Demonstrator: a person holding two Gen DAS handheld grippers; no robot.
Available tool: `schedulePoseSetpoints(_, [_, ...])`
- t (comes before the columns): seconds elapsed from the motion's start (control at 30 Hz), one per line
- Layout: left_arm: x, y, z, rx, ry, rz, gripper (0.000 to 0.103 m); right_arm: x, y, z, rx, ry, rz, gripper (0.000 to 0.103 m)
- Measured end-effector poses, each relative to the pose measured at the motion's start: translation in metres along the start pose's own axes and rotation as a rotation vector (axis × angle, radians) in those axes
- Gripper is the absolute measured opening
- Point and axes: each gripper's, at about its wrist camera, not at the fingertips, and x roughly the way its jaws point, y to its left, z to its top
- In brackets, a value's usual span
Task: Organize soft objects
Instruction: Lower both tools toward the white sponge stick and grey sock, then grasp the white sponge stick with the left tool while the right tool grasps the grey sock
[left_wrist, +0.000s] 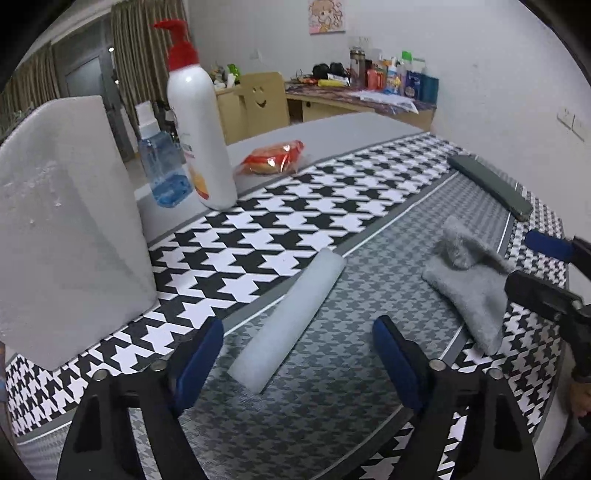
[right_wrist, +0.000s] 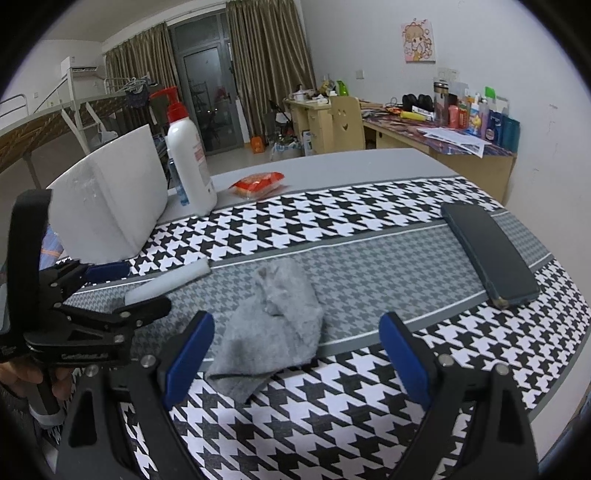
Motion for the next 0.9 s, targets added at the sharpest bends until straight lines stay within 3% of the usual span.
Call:
schedulePoseSetpoints(0.17, [0.008, 0.008, -0.002, -0.027, 0.035, -0.016, 0.068, 0.002, 0.001, -0.002, -0.008, 0.007, 0.013, 0.093])
schedulePoseSetpoints(0.43, [0.007, 0.015, -0.002, -0.030, 0.036, -0.026, 0.063, 0.006, -0.002, -0.004, 0.001, 0.023, 0.019, 0.093])
schedulePoseSetpoints(0.63, [0.003, 0.009, -0.003, -0.013, 0.044, -0.037, 0.044, 0.009, -0.001, -0.004, -0.005, 0.041, 0.014, 0.093])
schedulePoseSetpoints(0.7, [0.002, 0.010, -0.003, -0.017, 0.044, -0.031, 0.031, 0.010, 0.000, -0.004, -0.009, 0.045, 0.013, 0.093])
schedulePoseSetpoints(0.9, [-0.004, 0.011, -0.007, -0.014, 0.017, -0.010, 0.023, 0.017, 0.010, -0.003, -0.043, 0.081, -0.004, 0.093])
